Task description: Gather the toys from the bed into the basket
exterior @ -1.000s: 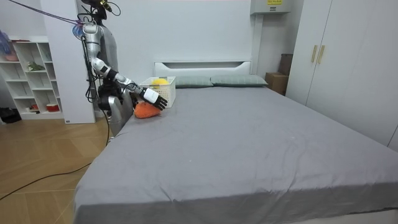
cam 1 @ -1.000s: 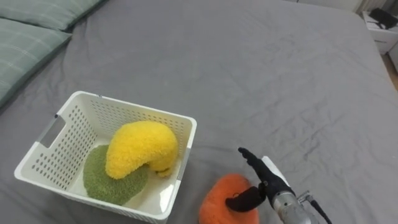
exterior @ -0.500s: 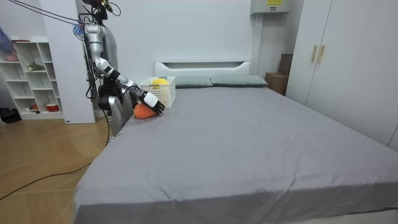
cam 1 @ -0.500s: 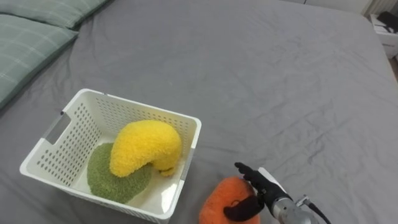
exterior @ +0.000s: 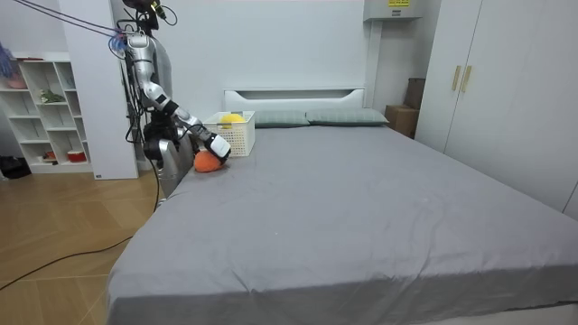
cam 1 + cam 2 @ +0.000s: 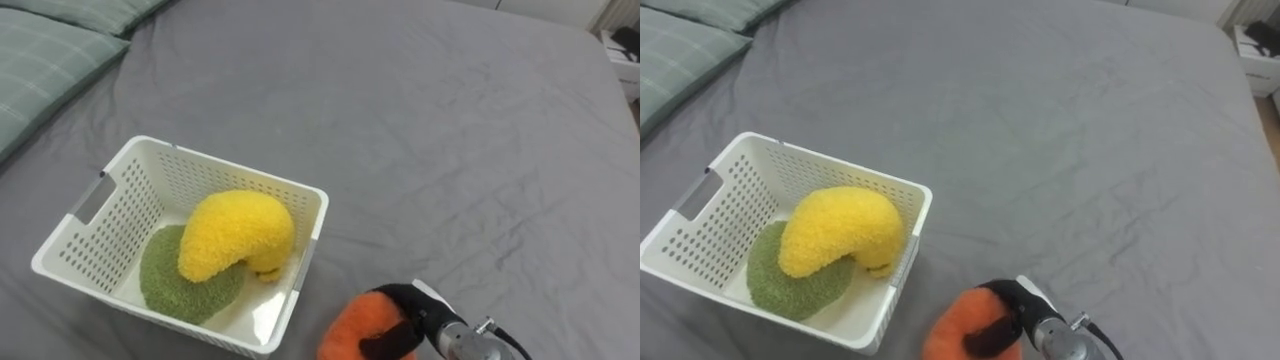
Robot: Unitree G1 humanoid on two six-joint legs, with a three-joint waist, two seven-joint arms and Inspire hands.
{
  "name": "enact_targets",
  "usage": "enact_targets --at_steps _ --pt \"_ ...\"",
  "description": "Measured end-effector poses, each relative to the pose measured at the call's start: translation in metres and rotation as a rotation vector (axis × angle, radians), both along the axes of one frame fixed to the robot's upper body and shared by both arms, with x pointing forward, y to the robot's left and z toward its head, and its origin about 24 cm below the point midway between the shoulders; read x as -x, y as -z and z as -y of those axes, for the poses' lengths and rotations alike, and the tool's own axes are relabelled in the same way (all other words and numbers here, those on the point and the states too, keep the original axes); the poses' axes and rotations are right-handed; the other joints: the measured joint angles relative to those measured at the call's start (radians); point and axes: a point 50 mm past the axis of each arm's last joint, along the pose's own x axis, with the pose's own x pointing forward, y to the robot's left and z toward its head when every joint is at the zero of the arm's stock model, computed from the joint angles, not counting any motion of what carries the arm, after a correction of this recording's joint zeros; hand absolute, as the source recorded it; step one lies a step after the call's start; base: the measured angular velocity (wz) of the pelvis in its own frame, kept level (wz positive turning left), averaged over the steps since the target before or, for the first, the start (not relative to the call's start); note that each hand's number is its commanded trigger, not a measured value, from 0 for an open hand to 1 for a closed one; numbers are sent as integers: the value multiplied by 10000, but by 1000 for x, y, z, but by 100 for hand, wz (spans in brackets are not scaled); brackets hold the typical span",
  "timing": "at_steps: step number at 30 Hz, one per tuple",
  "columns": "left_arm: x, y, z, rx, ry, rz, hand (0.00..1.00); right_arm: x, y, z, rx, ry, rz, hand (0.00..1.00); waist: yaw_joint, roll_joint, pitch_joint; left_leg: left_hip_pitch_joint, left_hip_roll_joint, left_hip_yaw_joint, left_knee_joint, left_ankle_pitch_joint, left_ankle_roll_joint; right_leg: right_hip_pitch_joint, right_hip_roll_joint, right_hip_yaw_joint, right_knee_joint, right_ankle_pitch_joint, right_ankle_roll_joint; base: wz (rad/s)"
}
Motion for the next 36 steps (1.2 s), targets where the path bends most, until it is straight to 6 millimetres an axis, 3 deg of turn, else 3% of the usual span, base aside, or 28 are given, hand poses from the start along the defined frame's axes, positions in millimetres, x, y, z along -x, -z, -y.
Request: enact_targets --at_steps 11,22,25,31,36 --pt "0 0 1 53 -43 -39 0 4 3 -2 56 -86 -392 100 36 28 29 -17 -2 2 0 -3 4 -15 -3 13 2 -2 3 0" --pt "-5 0 3 149 -168 29 0 -6 -7 -5 349 -489 171 100 216 34 45 31 2 24 15 -3 4 10 0 58 54 3 -3 0" --pt "-5 0 3 269 -185 82 0 -21 -26 -5 418 -644 1151 100 174 19 78 16 0 39 20 -3 4 -9 2 104 54 6 -6 0" --pt "-3 0 0 375 -230 112 0 -42 -57 0 394 -514 2747 100 1 -48 38 31 -7 49 22 -1 6 -1 -3 122 53 4 -3 0" --pt "1 1 -2 349 -309 -83 0 -56 -90 1 552 -474 4371 100 -236 4 77 47 2 121 -3 -1 5 -3 13 166 45 4 -3 -1"
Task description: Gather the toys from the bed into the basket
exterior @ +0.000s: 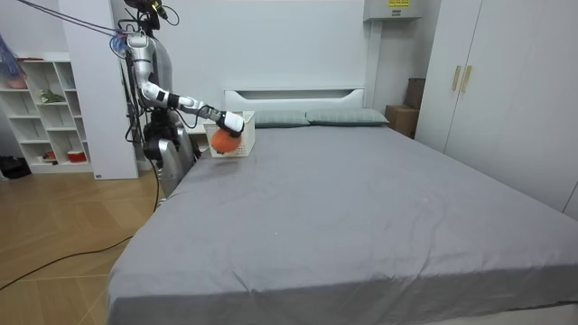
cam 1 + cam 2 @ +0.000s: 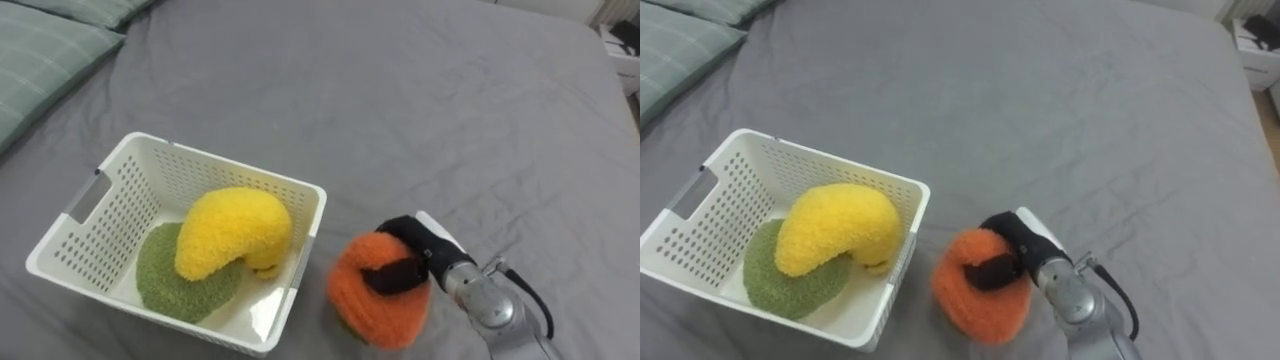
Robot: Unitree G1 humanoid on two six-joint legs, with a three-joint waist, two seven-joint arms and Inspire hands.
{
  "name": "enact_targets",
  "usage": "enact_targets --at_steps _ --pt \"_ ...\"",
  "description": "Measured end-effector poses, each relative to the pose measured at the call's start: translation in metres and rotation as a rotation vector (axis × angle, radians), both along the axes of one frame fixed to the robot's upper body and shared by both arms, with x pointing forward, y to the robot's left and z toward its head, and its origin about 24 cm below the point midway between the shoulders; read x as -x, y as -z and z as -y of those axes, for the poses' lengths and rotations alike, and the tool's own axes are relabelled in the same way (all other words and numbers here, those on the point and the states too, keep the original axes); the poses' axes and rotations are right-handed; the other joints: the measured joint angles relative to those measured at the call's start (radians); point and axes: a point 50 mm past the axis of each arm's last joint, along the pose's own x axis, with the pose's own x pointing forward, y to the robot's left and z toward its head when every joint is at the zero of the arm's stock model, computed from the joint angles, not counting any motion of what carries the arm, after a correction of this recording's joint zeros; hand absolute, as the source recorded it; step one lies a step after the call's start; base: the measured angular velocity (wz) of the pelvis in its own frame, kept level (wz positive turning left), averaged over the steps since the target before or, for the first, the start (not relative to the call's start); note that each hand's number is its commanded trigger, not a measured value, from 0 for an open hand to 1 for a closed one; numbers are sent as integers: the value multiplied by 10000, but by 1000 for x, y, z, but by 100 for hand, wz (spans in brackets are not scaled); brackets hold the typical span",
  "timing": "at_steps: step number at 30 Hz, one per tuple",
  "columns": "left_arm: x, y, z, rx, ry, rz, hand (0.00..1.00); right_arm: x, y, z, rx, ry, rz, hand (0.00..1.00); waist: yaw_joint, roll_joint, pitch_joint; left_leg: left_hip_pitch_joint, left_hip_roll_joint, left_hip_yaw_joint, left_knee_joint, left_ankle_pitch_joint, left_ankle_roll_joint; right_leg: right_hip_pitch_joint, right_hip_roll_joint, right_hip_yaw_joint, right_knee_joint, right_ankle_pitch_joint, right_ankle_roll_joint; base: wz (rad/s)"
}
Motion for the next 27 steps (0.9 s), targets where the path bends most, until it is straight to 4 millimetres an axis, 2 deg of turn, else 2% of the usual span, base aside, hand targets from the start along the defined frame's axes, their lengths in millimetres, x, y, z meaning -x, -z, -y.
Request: enact_targets --at_steps 6,12,19,24,27 --pt "4 1 0 28 -102 -107 0 -6 -18 6 -92 333 803 100 -71 16 6 56 10 44 -31 0 0 17 12 49 7 2 0 -2" --pt "3 1 1 43 -91 -83 0 -13 -50 6 -504 561 2186 100 -66 25 1 101 12 -1 -32 -1 0 56 2 -30 38 3 -1 0" --pt "4 1 1 47 -18 -142 0 -24 -69 2 -577 638 3090 100 -45 70 1 173 10 -36 -1 -1 -1 151 -1 -82 38 10 -9 0" --pt "2 1 3 62 36 -86 0 -25 -82 0 -640 697 3749 100 49 138 -30 167 10 -40 4 0 -1 138 -1 -68 51 10 -10 0" --pt "0 1 5 69 209 -31 0 -27 -99 -4 -829 566 4474 100 240 157 -39 138 18 -5 -8 0 -1 75 14 -25 81 10 -9 -4"
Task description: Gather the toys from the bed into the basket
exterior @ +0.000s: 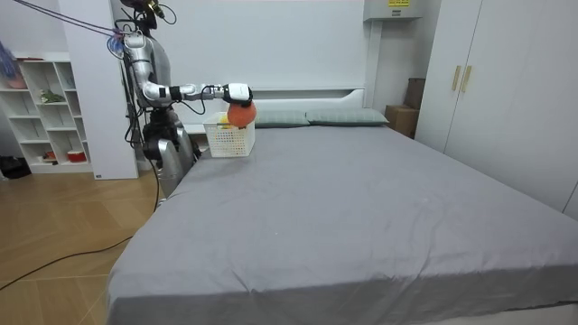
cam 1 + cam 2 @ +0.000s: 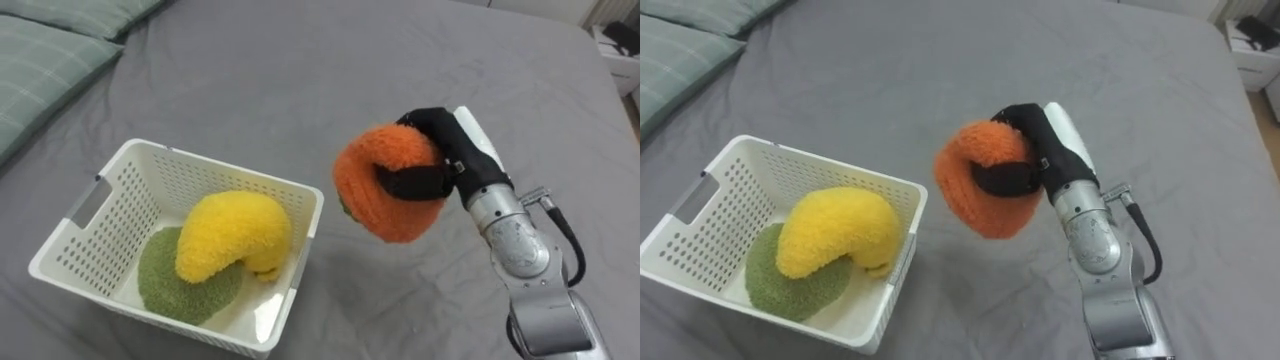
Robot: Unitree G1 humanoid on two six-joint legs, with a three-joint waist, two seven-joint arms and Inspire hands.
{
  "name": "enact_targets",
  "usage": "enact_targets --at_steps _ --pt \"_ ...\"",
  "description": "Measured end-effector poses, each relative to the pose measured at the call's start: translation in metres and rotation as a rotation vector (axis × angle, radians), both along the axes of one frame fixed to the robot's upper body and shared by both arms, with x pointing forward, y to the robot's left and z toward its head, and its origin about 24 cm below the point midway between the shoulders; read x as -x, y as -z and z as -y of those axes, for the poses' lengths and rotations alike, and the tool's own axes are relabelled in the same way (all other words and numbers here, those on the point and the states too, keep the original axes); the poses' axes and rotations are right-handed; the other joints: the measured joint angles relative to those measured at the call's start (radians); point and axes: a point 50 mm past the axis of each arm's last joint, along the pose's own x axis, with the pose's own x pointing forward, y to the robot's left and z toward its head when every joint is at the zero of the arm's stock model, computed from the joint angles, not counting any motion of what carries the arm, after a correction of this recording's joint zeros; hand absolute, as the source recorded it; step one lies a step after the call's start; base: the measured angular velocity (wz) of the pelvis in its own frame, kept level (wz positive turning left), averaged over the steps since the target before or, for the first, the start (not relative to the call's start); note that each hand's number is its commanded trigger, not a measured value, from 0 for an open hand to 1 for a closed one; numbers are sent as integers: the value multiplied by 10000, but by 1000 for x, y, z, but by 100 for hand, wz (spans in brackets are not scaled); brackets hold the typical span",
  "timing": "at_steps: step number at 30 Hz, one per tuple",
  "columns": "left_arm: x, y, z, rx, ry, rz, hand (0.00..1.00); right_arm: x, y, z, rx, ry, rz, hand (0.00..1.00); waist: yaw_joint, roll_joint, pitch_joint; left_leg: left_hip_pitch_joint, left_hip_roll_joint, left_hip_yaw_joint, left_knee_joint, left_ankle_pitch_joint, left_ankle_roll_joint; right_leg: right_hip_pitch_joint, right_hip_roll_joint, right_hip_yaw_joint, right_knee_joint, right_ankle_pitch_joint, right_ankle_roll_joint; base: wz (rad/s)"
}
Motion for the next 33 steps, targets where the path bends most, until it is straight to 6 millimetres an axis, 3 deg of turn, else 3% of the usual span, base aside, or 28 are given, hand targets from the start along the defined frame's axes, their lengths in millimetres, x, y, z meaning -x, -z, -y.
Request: enact_targets --at_steps 5,13,20,25,33 --pt "-2 0 1 16 37 39 0 -12 -20 -10 -238 -401 707 100 163 -31 -12 6 4 11 -6 0 0 0 -1 -7 -2 0 0 0" --pt "-8 -1 0 -21 90 176 0 -14 -23 -30 -121 -1060 673 100 485 -205 56 -27 -6 -149 -9 0 -1 53 -2 -91 -38 0 0 4" --pt "-11 -2 1 -1 89 272 0 -22 -45 -42 -81 -1511 1435 100 822 -299 10 -154 -17 -279 25 5 -4 21 -21 -280 -76 -1 1 7" --pt "-11 -1 1 7 81 240 0 -20 -44 -51 23 -1908 1367 100 865 -332 23 -147 -39 -420 30 5 -3 78 -41 -324 -87 -3 5 5" --pt "-16 -1 3 47 226 303 0 -16 -30 -74 354 -2836 772 100 1237 -337 124 -196 -45 -528 25 9 -10 73 -43 -472 -92 -4 6 4"
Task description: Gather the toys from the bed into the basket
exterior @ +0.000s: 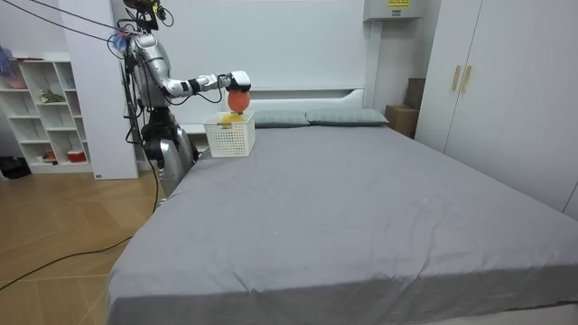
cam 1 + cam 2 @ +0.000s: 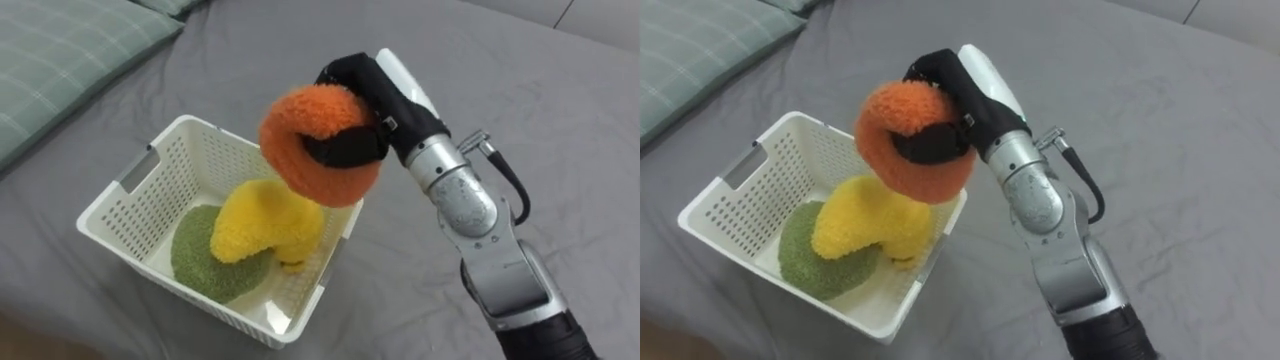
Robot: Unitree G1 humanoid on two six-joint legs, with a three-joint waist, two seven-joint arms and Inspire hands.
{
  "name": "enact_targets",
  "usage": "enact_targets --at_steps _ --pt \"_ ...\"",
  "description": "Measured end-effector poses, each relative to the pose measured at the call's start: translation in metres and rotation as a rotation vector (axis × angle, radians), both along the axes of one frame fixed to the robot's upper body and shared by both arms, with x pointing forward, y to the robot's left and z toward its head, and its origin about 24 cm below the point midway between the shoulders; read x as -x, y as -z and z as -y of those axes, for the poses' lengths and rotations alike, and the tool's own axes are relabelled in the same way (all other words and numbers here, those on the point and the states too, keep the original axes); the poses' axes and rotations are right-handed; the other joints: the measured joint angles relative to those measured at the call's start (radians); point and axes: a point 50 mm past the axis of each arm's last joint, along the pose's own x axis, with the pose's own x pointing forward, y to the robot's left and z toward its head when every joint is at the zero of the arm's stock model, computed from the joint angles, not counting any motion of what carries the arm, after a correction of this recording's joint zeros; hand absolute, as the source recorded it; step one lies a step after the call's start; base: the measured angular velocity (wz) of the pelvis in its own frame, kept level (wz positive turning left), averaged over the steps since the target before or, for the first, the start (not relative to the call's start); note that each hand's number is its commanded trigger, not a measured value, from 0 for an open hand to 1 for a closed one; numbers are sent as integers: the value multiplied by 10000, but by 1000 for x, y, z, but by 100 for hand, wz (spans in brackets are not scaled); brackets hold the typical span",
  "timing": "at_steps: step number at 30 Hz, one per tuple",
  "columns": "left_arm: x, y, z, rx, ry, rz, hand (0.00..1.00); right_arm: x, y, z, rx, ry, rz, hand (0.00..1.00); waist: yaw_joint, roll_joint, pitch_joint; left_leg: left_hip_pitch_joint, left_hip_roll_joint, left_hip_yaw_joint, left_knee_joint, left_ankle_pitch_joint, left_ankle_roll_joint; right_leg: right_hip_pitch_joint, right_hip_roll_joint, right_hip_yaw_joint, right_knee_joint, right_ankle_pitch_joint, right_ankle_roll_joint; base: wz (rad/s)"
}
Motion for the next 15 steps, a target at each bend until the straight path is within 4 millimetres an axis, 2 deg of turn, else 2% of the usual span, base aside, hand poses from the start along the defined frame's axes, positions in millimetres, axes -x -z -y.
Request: enact_targets --at_steps 3,4,7,8,11,15 --pt "-4 -1 1 0 82 74 0 -2 3 -2 82 -49 -129 100 168 -39 30 -12 -5 -27 1 1 1 -2 -10 -99 -2 0 0 2" --pt "-4 -1 1 3 60 76 0 -3 4 -2 126 -62 -179 94 191 -49 34 -12 -4 -29 0 1 1 -2 -10 -105 -2 0 0 0" --pt "-5 -1 0 18 -54 117 0 -5 11 -4 273 -42 -435 30 353 -97 42 -23 -2 -34 -2 0 2 -15 -11 -116 -6 0 0 0" --pt "-5 -1 0 14 -50 147 0 -4 12 -5 301 -72 -489 0 403 -120 46 -52 -3 -58 -2 1 2 -31 -12 -133 -7 0 0 5" --pt "-5 -1 -1 -14 -44 149 0 -4 12 -6 291 -94 -494 0 473 -188 8 -147 -11 -154 20 3 1 -73 -21 -234 -8 0 0 8" --pt "-5 -2 -4 -82 -40 128 0 -4 13 -6 280 -81 -526 0 655 -203 9 -150 -14 -170 23 4 2 -72 -33 -354 -8 0 0 2"
